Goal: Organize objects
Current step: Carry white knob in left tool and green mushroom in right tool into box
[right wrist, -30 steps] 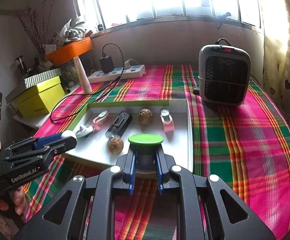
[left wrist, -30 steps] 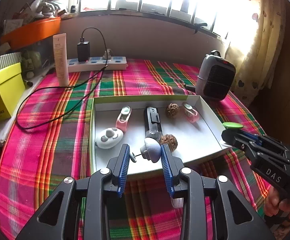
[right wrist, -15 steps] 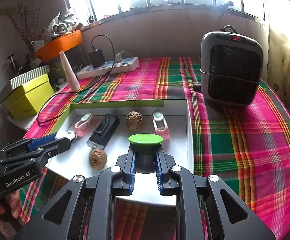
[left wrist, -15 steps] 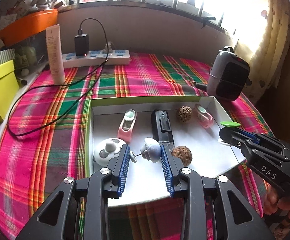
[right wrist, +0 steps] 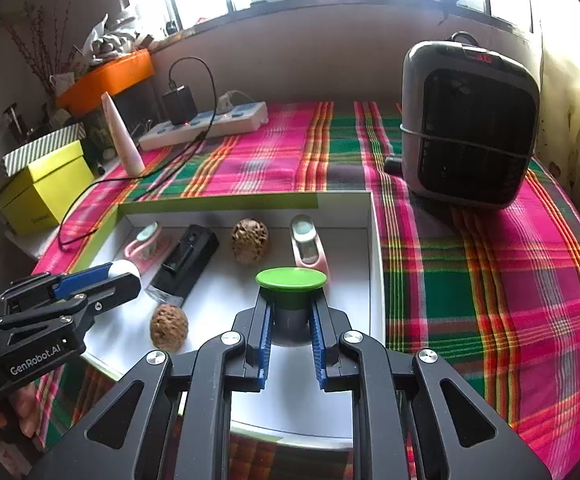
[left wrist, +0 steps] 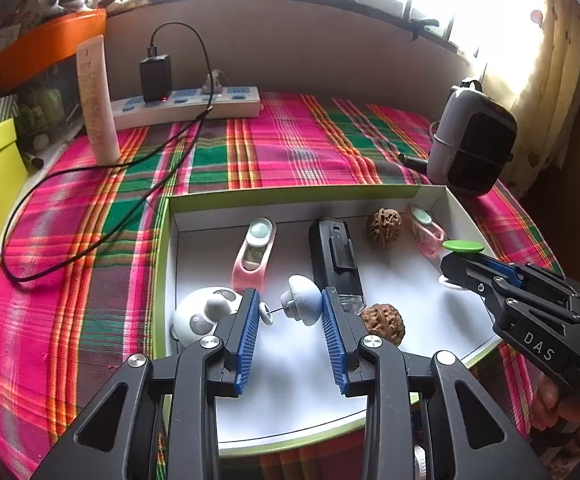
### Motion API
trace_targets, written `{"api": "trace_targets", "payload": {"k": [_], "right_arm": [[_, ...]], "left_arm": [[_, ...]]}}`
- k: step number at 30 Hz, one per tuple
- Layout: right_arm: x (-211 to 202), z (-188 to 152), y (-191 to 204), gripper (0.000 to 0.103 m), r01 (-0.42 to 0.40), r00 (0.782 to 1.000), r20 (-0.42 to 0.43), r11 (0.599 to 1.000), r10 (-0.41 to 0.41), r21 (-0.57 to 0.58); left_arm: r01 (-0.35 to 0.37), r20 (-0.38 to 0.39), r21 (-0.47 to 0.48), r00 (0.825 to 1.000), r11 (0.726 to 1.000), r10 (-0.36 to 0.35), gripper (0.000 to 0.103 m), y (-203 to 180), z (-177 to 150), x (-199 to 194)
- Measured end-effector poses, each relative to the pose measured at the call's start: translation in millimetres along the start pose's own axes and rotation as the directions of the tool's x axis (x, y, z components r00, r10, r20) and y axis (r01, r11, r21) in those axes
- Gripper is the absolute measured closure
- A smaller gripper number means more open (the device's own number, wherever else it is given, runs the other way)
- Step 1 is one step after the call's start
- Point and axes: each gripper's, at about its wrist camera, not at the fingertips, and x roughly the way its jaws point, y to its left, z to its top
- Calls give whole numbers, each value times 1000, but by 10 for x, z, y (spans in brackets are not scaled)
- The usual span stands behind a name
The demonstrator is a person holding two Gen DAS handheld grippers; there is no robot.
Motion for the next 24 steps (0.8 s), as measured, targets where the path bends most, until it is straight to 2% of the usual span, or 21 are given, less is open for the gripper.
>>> {"api": "trace_targets", "payload": {"k": [24], "right_arm": [[39,-22,30,85,16,1000,-18,1000,-16,-23]], "left_arm": [[-5,-19,20,1000,1000,6,73,-33,-3,65]]}}
